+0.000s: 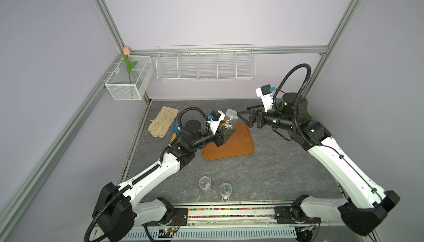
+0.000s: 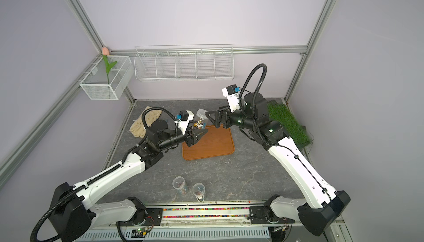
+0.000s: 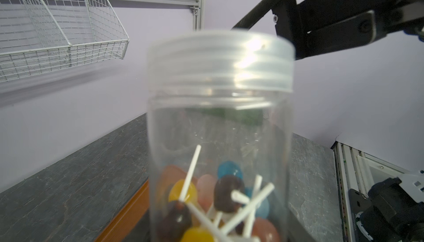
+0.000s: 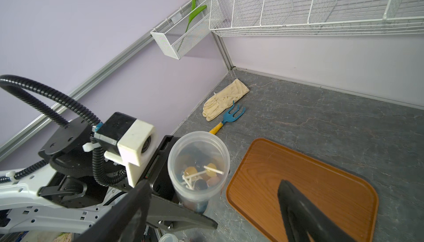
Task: Pour the candies out of the jar
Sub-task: Unscrew the lid from the jar.
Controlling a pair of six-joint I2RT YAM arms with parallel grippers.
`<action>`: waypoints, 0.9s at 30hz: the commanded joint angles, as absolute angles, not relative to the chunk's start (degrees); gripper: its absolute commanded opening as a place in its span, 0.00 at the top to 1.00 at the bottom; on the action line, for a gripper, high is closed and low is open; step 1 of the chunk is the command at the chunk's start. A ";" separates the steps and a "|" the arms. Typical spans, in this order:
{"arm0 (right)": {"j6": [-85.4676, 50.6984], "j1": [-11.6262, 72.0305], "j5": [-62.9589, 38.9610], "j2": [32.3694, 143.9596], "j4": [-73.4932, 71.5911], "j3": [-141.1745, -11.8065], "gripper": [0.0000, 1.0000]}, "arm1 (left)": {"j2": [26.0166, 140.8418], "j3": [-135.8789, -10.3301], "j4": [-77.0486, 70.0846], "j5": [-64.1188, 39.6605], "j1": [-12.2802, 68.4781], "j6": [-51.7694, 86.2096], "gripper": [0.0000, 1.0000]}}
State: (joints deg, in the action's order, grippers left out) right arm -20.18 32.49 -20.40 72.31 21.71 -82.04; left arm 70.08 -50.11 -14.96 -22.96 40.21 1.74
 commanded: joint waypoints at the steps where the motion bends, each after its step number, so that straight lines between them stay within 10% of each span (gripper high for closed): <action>1: -23.85 33.50 -20.11 73.24 15.81 -80.04 0.08 | 69.23 -49.27 -18.40 -22.02 40.43 3.28 0.61; 27: -24.60 37.17 -20.69 81.47 12.88 -84.18 0.16 | 69.68 -49.06 -18.02 -21.99 40.77 3.42 0.60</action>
